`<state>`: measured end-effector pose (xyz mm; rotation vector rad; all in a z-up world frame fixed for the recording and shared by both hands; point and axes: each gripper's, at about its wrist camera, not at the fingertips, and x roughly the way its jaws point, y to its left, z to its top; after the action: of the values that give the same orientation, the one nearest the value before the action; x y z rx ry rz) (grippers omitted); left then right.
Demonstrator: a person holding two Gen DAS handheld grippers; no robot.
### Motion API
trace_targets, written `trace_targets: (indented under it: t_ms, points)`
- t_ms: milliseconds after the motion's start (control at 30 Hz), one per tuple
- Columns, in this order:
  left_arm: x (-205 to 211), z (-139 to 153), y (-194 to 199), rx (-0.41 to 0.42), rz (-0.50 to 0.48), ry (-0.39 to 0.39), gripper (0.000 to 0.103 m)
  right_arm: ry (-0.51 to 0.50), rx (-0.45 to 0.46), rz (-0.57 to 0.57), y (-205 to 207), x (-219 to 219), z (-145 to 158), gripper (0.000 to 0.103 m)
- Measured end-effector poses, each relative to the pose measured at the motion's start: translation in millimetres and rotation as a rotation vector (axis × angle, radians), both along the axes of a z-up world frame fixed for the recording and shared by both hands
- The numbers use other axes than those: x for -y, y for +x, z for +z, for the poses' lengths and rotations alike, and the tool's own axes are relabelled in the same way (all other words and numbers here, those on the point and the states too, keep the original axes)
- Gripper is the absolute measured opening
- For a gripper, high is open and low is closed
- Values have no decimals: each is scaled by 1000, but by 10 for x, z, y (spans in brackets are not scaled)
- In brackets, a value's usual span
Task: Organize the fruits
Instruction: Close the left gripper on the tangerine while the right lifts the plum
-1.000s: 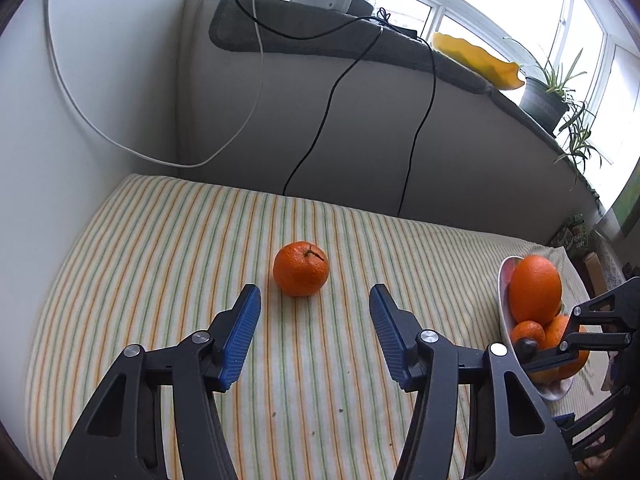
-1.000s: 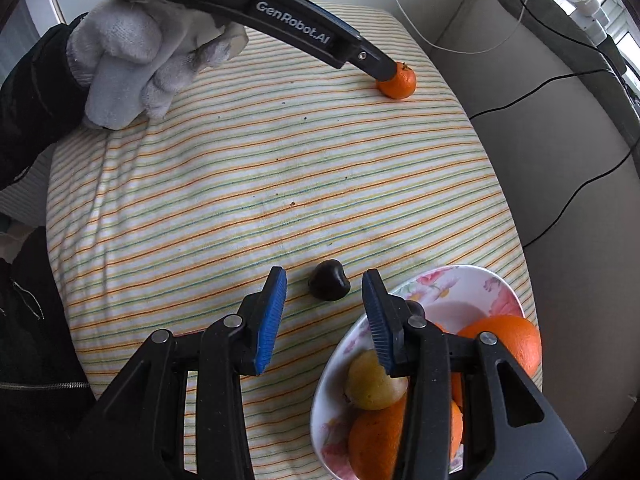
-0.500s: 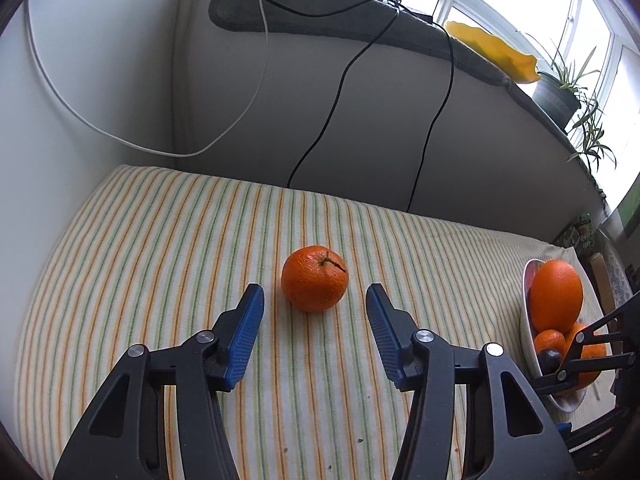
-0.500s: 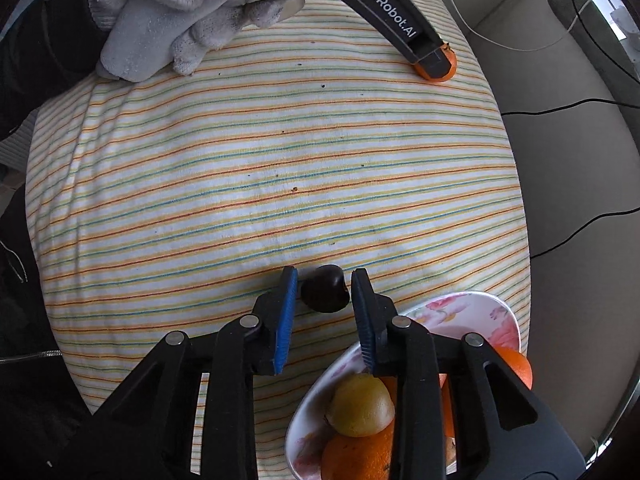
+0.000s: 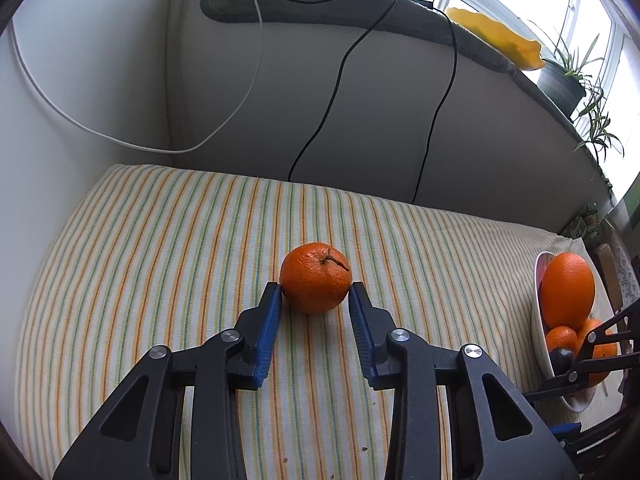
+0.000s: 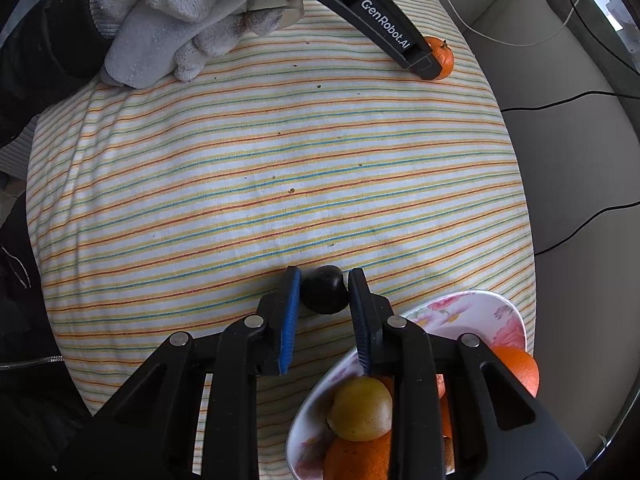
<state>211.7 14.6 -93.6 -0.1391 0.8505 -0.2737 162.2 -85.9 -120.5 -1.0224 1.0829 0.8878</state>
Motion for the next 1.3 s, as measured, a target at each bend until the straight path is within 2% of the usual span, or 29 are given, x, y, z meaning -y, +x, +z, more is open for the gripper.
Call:
trace_targets:
  t_ms: [600, 1133, 1300]
  points:
    - [21, 42, -144, 26, -7, 13, 31, 51, 2, -19, -150, 79, 152, 25]
    - [-17, 102, -460, 31, -1, -2, 29, 161, -2, -63, -478, 125, 368, 25]
    - [20, 73, -483, 29, -9, 27, 28, 172, -6, -60, -592, 164, 375, 25]
